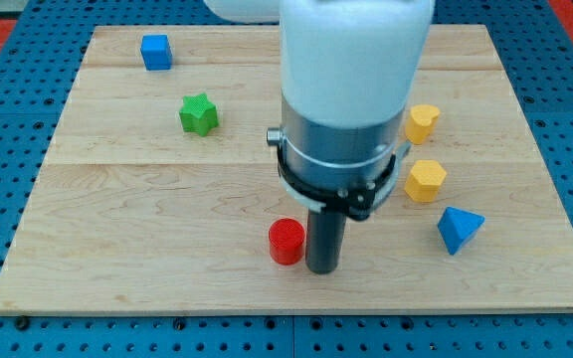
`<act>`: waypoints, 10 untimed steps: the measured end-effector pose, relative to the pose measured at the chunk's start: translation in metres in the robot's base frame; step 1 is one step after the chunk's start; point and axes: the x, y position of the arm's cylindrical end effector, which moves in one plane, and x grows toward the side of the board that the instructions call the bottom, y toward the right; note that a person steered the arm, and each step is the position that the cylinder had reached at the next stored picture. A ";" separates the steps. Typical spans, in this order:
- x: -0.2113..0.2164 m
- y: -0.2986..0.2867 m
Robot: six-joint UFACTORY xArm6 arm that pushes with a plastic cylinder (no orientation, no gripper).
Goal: Push the red star into the green star
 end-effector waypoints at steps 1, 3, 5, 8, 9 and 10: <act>-0.058 0.002; -0.118 0.039; -0.190 0.047; -0.294 0.112; -0.310 0.050; -0.307 -0.038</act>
